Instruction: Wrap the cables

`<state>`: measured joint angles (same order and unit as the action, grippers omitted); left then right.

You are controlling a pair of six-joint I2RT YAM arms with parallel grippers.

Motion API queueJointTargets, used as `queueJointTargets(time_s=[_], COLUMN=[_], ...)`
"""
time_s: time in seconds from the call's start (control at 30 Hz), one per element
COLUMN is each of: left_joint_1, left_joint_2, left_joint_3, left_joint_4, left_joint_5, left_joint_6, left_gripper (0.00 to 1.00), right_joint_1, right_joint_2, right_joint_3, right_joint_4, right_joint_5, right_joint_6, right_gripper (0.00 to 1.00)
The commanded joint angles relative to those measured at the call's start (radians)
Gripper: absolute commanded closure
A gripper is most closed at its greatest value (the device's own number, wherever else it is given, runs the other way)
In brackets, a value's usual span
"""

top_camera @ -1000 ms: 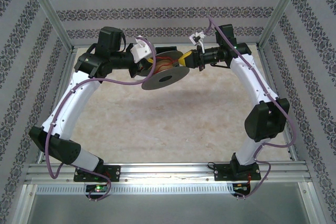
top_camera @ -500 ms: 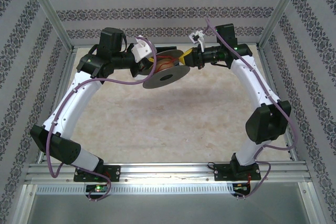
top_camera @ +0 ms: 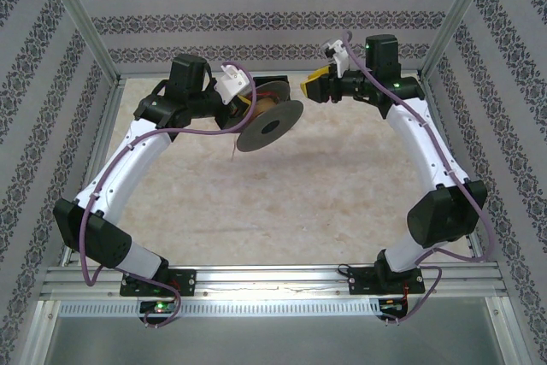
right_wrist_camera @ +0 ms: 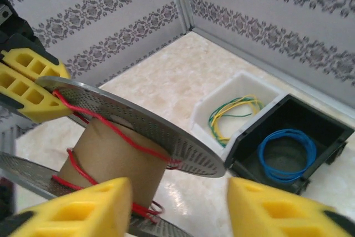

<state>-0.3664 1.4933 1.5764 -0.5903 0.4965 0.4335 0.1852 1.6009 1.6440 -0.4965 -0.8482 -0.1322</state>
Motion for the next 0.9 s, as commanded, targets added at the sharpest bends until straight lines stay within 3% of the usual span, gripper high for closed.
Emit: queueJointTargets(time_s=[0.0,0.23,0.33,0.4,0.6,0.87], left_joint_1=[0.001,0.004,0.025,0.065,0.142,0.153], left_joint_2=[-0.042,-0.032,-0.041,-0.050,-0.071,-0.063], left_joint_3=[0.013,0.010,-0.003,-0.031,-0.130,-0.222], left_joint_4=[0.095,0.126,0.187,0.278,0.541,0.768], left_joint_5=[0.004,-0.011,0.077,0.194,0.408,0.525], left_joint_6=[-0.062,-0.124,-0.198,-0.301,-0.556,-0.749], left_gripper=[1.00,1.00,1.00,1.00,1.00,1.00], right_joint_1=[-0.004,-0.003,-0.003,-0.003,-0.004,0.003], right_joint_2=[-0.048,-0.144,-0.202,-0.242,-0.309,-0.252], right_joint_3=[-0.012,-0.141,-0.283,-0.400,-0.606,-0.642], right_joint_4=[0.050,0.109,0.204,0.307,0.450,0.585], right_joint_5=[0.010,-0.009,-0.045,-0.068,-0.131,-0.244], right_joint_6=[0.029,0.039,0.071,0.118,0.155,0.197], right_gripper=[0.40,0.20,0.12,0.08,0.04,0.05])
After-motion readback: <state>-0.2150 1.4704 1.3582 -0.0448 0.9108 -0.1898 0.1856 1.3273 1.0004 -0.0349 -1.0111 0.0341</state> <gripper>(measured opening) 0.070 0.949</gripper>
